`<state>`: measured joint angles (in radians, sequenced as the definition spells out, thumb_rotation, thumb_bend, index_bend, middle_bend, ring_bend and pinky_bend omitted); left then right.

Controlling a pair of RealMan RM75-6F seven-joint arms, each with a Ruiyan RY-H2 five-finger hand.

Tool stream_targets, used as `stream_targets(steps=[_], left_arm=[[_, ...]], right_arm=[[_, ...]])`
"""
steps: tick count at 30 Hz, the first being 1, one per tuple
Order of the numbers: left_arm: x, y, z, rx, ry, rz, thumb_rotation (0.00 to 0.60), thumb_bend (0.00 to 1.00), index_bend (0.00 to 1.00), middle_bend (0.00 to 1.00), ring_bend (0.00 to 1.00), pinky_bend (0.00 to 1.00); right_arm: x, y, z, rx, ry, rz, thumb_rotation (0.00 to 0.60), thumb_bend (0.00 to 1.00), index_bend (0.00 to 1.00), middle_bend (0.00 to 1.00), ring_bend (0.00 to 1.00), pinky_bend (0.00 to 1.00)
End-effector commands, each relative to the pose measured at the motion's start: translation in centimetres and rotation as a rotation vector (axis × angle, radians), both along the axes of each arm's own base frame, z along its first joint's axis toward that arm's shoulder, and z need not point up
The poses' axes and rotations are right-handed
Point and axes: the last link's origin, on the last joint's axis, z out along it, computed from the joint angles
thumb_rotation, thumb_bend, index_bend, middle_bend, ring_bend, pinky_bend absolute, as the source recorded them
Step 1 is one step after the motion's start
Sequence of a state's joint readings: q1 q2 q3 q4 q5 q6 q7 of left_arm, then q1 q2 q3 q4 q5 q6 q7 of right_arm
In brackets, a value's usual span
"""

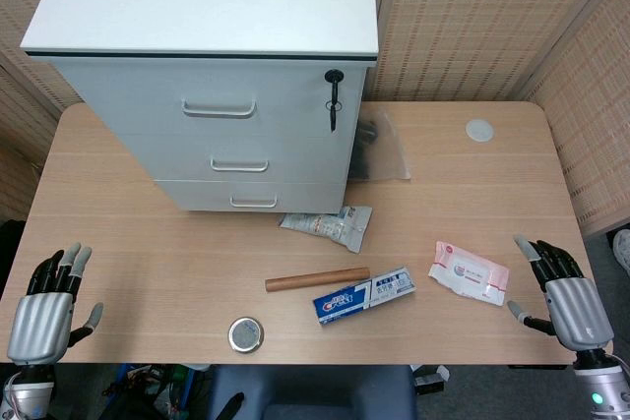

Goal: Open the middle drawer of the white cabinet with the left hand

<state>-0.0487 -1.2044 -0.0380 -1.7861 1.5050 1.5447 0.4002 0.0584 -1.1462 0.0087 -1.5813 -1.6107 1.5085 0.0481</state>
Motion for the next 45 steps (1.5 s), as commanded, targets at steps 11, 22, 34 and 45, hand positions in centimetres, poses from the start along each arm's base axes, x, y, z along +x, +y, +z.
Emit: stream_targets(steps=[11, 22, 34, 45], left_arm=[[0.1, 0.1, 0.2, -0.007, -0.007, -0.021, 0.600, 0.32, 0.00, 0.00, 0.02, 0.10], [2.4, 3.4, 1.2, -0.079, -0.071, -0.201, 0.600, 0.32, 0.02, 0.14, 0.22, 0.45], [7.6, 9.4, 2.1, -0.191, -0.128, -0.419, 0.600, 0.44, 0.20, 0.79, 0.84, 1.00], [12.7, 12.8, 1.2, -0.250, -0.165, -0.513, 0.600, 0.50, 0.20, 0.91, 0.95, 1.00]], right_arm=[[0.1, 0.1, 0.3, -0.010, 0.002, 0.006, 0.600, 0.18, 0.00, 0.15, 0.08, 0.12], [0.5, 0.0, 0.4, -0.016, 0.009, 0.017, 0.600, 0.19, 0.00, 0.15, 0.08, 0.12], [0.9, -0.4, 0.0, 0.000, 0.012, 0.030, 0.600, 0.19, 0.00, 0.15, 0.08, 0.12], [0.8, -0.4, -0.1, 0.005, 0.012, 0.024, 0.600, 0.19, 0.00, 0.15, 0.08, 0.12]])
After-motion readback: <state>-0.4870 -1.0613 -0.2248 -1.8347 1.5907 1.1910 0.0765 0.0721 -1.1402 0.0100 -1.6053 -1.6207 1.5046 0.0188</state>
